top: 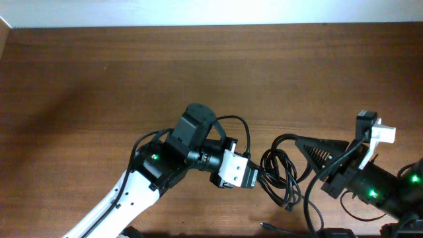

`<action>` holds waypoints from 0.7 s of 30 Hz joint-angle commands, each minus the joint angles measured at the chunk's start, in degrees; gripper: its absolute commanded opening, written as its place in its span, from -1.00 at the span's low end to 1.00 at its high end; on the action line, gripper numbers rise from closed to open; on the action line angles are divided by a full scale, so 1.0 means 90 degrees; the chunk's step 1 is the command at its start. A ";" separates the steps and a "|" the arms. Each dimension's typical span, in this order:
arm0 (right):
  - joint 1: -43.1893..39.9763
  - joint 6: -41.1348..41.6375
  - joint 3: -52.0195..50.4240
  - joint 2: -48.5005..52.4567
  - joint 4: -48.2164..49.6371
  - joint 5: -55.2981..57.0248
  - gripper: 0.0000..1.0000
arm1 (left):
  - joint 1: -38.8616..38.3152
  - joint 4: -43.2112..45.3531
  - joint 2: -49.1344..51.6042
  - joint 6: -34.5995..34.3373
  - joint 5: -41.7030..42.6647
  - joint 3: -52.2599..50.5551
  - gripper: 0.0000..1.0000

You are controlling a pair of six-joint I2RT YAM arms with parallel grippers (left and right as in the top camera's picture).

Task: Untangle cables
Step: 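Grasp a cable strand from the bundle with the right gripper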

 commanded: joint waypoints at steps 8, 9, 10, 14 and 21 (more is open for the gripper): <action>0.0029 0.0420 0.0109 0.0000 -0.0277 0.1972 -0.92 | -0.0036 -0.0221 0.0010 -0.0017 -0.1093 -0.0015 -1.00; 0.0029 0.0440 0.0109 0.0000 -0.0359 0.2132 -0.92 | -0.0036 -0.0221 0.0010 -0.0019 -0.1241 -0.0015 -1.00; 0.0029 0.0539 0.0109 0.0000 -0.0415 0.2263 -0.93 | -0.0036 -0.0221 0.0010 -0.0029 -0.1360 -0.0012 -1.00; 0.0029 0.0884 0.0109 0.0000 -0.0491 0.2582 -0.92 | -0.0036 -0.0044 0.0010 -0.0685 -0.2091 -0.0012 -1.00; 0.0029 0.0155 0.0109 0.0000 0.0464 0.0814 -0.92 | -0.0036 0.0423 0.0010 -0.1134 -0.1671 -0.0012 -1.00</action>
